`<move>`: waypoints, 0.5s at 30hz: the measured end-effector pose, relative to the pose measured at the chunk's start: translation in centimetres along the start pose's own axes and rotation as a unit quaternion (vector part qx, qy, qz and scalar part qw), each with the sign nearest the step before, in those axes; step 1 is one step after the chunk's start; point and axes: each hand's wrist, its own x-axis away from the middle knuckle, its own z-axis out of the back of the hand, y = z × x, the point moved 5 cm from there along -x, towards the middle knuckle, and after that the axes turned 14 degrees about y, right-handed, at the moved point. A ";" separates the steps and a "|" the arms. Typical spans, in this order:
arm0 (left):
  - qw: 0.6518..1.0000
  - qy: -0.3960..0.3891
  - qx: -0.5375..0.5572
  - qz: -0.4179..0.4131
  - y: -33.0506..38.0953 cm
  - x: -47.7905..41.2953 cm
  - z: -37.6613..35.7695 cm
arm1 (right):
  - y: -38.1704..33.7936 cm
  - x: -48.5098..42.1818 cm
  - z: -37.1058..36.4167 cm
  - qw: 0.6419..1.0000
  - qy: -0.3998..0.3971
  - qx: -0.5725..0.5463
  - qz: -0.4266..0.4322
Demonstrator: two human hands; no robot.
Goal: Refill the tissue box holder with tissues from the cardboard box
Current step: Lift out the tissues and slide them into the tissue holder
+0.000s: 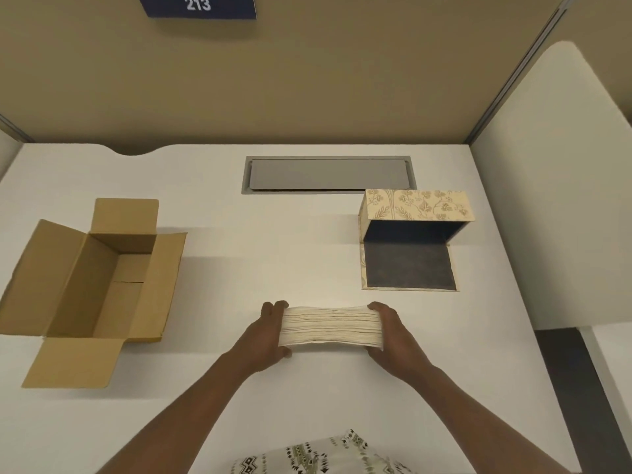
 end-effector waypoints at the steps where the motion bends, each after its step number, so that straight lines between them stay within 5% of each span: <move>1: 1.000 -0.003 -0.005 -0.001 0.0 -0.1 -0.1 | -0.2 0.0 -0.1 1.000 0.002 0.001 -0.001; 15: 0.997 0.077 0.026 0.010 0.2 -0.5 -0.2 | -0.5 -0.4 0.2 0.996 0.027 0.079 -0.003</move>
